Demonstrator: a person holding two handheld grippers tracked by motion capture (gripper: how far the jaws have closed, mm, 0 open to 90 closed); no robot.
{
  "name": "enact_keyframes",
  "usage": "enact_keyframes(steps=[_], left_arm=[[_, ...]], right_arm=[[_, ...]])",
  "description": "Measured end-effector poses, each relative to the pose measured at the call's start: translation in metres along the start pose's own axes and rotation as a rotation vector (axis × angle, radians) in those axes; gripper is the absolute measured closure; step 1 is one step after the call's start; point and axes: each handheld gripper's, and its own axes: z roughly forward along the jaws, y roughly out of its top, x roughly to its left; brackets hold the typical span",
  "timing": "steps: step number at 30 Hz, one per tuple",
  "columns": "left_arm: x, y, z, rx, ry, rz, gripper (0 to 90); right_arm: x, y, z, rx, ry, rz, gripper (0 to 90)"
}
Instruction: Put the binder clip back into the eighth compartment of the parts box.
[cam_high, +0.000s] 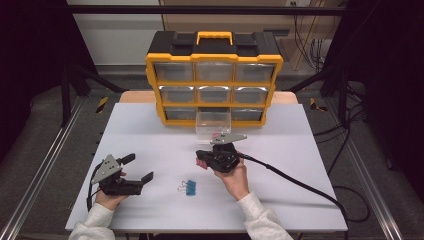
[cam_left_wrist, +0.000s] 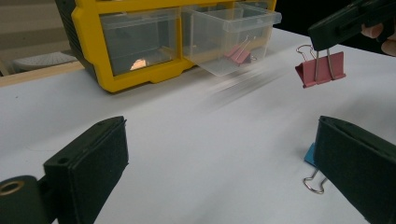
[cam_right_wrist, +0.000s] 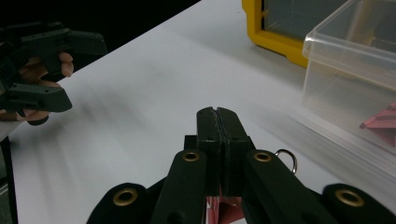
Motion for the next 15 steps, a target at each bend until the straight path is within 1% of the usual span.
enact_keyframes(steps=[3, 9, 15], left_arm=[[0.0, 0.0, 0.0, 0.0, 0.0, 0.0, 2.8], [0.0, 0.0, 0.0, 0.0, 0.001, 0.0, 2.7], [0.0, 0.0, 0.0, 0.0, 0.001, 0.0, 2.8]], right_arm=[[-0.001, 0.005, -0.007, -0.015, -0.015, -0.009, 89.2], [-0.002, 0.011, -0.017, -0.04, -0.04, -0.028, 89.2], [-0.003, 0.015, -0.022, -0.058, -0.045, -0.024, 89.2]])
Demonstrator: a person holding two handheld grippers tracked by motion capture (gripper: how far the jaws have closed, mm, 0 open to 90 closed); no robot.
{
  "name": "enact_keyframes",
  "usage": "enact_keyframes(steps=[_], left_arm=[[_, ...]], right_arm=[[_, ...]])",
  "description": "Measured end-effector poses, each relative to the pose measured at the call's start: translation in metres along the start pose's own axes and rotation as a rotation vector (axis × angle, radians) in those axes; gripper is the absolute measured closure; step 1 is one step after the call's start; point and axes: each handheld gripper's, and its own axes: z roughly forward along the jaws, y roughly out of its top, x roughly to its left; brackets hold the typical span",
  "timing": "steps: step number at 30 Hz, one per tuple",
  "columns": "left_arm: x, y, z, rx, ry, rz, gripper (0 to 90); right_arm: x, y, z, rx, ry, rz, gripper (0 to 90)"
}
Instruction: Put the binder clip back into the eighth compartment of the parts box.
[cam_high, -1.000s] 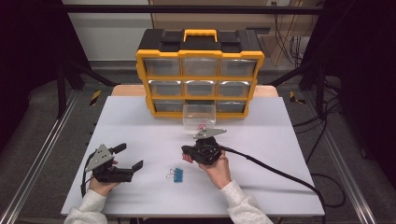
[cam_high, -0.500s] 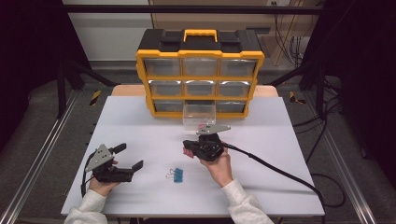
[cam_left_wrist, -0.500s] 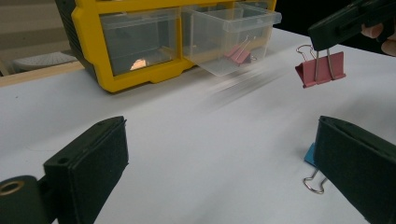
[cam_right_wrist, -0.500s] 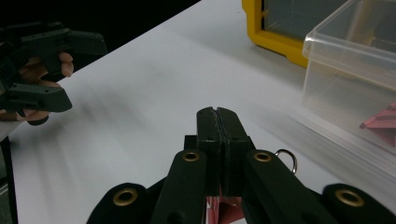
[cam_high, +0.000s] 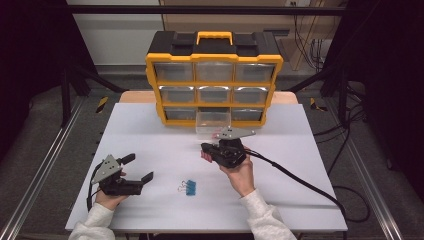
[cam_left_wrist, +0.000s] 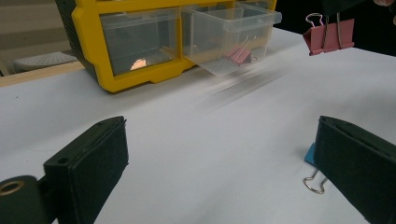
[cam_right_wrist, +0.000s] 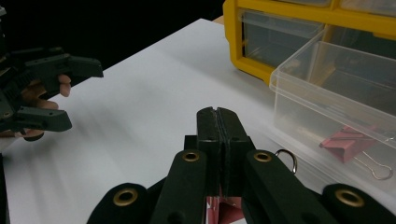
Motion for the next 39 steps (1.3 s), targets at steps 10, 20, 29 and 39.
enact_keyframes(steps=[10, 20, 29, 39], left_arm=[[0.0, 0.0, 0.0, 0.0, -0.001, 0.001, 2.8], [0.0, 0.0, 0.001, 0.004, -0.002, 0.002, 2.8], [0.0, 0.0, 0.001, 0.004, -0.002, 0.001, 2.8], [0.0, 0.0, 0.001, 0.003, -0.002, 0.001, 2.8]], right_arm=[[-0.009, 0.011, -0.009, -0.034, -0.045, 0.002, 89.2], [-0.021, 0.025, -0.017, -0.068, -0.082, 0.018, 89.3], [-0.027, 0.035, -0.019, -0.081, -0.114, 0.018, 89.3], [-0.036, 0.049, -0.015, -0.088, -0.16, 0.014, 89.3]])
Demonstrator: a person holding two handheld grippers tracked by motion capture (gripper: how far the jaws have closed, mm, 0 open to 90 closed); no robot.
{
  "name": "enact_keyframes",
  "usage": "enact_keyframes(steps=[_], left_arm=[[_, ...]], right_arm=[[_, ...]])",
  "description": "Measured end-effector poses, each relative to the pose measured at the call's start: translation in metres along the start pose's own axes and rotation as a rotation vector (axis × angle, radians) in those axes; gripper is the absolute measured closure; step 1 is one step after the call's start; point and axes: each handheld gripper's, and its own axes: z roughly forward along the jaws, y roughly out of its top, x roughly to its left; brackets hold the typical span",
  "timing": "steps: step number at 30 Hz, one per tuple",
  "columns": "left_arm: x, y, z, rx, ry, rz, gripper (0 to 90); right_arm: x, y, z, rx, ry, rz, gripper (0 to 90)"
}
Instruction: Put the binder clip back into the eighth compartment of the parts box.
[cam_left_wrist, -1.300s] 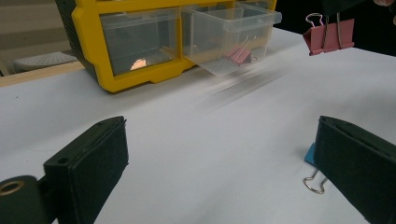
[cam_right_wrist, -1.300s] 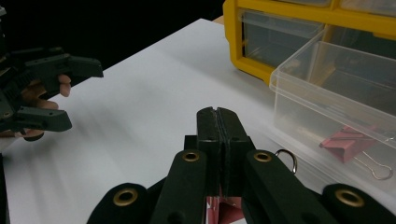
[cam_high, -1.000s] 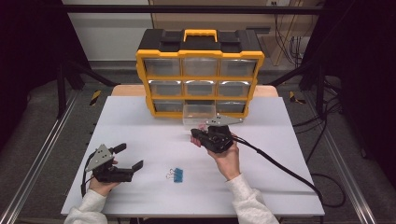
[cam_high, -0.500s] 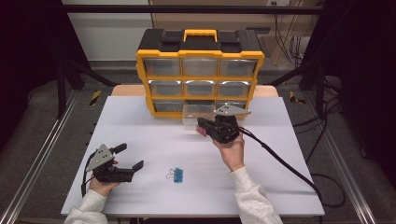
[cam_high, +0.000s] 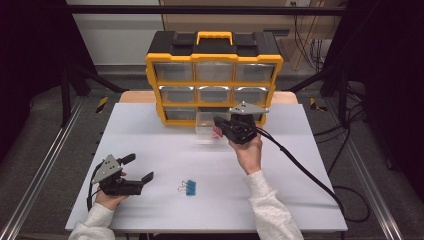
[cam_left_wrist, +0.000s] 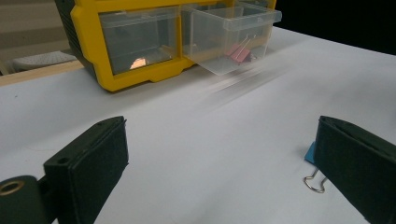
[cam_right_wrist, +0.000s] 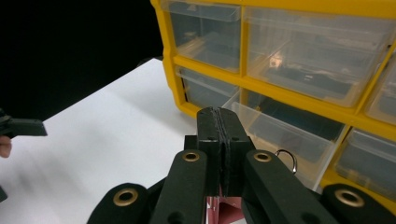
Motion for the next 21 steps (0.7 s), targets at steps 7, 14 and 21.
enact_keyframes(steps=[7, 14, 21], left_arm=[[0.0, 0.0, 0.0, 0.0, 0.0, 0.0, 2.8], [0.0, 0.0, 0.0, 0.0, 0.001, 0.001, 2.8], [0.001, 0.0, 0.0, 0.0, 0.002, 0.001, 2.8]], right_arm=[[-0.006, 0.005, 0.005, -0.004, -0.023, 0.008, 89.2], [-0.014, 0.008, 0.013, -0.006, -0.044, 0.017, 89.3], [-0.019, 0.01, 0.021, -0.005, -0.064, 0.021, 89.3]])
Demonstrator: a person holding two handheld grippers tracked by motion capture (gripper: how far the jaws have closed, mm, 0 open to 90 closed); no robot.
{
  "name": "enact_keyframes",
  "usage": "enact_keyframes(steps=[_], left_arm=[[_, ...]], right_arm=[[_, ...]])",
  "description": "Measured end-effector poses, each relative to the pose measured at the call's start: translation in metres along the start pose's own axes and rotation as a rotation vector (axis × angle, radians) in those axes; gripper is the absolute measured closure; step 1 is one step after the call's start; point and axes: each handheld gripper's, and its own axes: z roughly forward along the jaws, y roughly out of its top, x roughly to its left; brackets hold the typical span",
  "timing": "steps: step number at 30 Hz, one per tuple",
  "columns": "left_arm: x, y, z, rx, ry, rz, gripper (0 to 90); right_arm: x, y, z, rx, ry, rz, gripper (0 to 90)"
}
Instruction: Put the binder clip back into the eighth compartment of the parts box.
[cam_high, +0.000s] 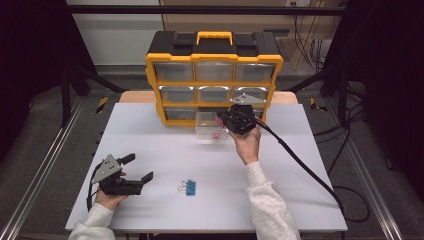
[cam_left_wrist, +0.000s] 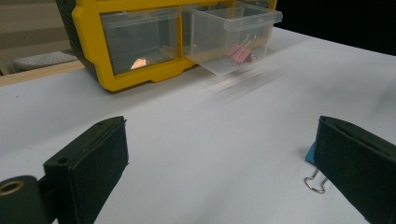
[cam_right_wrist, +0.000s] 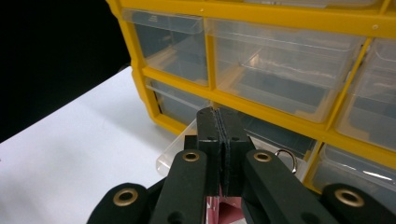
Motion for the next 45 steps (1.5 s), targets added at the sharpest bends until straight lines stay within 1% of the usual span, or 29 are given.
enact_keyframes(steps=[11, 18, 21, 28, 32, 41, 45], left_arm=[[0.0, 0.0, 0.0, 0.002, 0.0, 0.0, 2.8], [0.0, 0.0, 0.0, 0.001, 0.0, 0.0, 2.8], [0.0, 0.0, 0.0, 0.002, 0.001, 0.0, 2.8], [0.0, 0.0, 0.0, 0.0, 0.0, -0.003, 2.8], [0.0, 0.0, 0.0, 0.003, 0.0, 0.001, 2.8], [0.0, 0.0, 0.0, 0.001, -0.001, -0.001, 2.8], [0.0, 0.0, 0.0, -0.003, -0.001, -0.004, 2.8]], right_arm=[[-0.007, 0.002, 0.013, -0.001, -0.026, -0.002, 89.2], [-0.009, 0.003, 0.021, -0.004, -0.04, 0.002, 89.2], [-0.011, 0.0, 0.028, 0.003, -0.042, 0.017, 89.2], [-0.014, -0.004, 0.038, 0.015, -0.051, 0.023, 89.2], [-0.015, -0.005, 0.042, 0.016, -0.056, 0.024, 89.2], [-0.017, -0.011, 0.052, 0.039, -0.065, 0.038, 89.2], [-0.018, -0.014, 0.055, 0.045, -0.065, 0.051, 89.2]])
